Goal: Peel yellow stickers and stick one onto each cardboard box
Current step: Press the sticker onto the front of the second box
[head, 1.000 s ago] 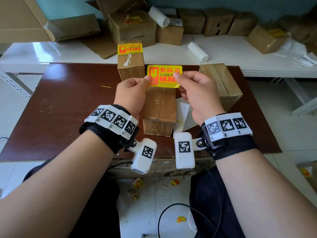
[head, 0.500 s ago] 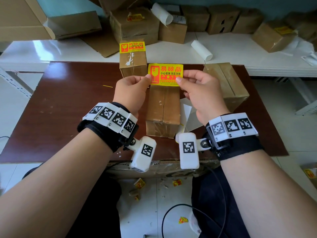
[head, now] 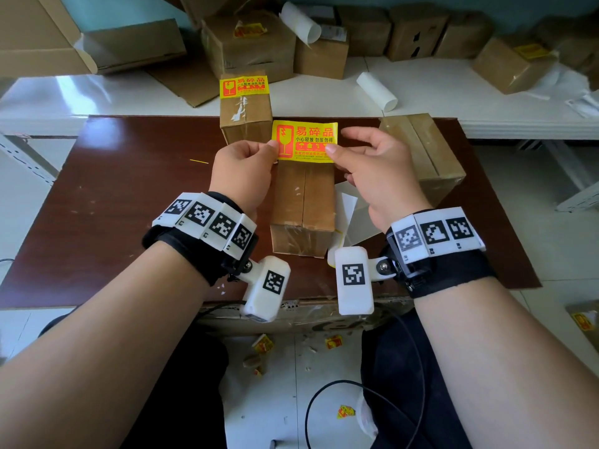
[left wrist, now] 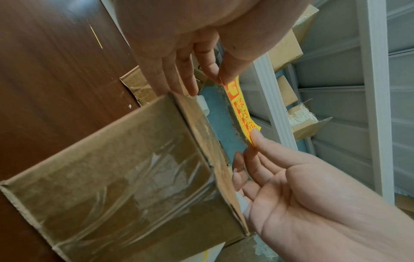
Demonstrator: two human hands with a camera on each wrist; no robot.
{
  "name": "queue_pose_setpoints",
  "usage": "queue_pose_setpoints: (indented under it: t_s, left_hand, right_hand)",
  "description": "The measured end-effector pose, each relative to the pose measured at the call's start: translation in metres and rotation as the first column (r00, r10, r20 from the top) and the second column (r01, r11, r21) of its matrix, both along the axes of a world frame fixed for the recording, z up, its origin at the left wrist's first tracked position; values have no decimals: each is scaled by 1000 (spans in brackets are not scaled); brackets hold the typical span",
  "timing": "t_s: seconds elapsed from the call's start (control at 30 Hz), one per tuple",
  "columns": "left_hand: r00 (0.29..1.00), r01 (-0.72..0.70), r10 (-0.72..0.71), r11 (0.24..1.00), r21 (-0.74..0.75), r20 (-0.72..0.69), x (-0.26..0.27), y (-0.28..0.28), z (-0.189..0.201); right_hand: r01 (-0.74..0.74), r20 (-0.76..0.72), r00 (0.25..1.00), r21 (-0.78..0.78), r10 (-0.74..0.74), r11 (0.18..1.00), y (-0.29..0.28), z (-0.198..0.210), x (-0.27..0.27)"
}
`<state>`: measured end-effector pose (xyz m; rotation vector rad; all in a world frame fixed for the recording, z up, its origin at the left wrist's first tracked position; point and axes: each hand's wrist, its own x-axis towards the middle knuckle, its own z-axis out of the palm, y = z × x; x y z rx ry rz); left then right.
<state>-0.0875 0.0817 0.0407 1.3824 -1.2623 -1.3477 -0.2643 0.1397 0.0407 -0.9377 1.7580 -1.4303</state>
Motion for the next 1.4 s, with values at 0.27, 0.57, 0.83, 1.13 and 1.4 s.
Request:
queue_pose_setpoints:
  t_s: [0.27,0.57,0.83,1.13,1.4]
  left_hand:
    - [994,4,-5,1000,12,109,4,2,2]
    - [984,32,-38,999,36,173,6,-1,-4]
    - [976,42,-52,998,50,212,3,-2,-8]
    - [976,96,-109,992,76,189,3,-4,-11]
    - [987,78,-87,994,76,135,3,0,-9]
  right_hand:
    - [17,-45,999,39,-16,999,2,-3,-3]
    - [19,-90,996,101,-10,995,3,-4,-3]
    - [27,-104,995,126,-14,992,4,-2,-1]
    - [48,-92,995,125,-37,991,0,-9,0]
    - [24,-83,996,88,-17,996,0,-6,3]
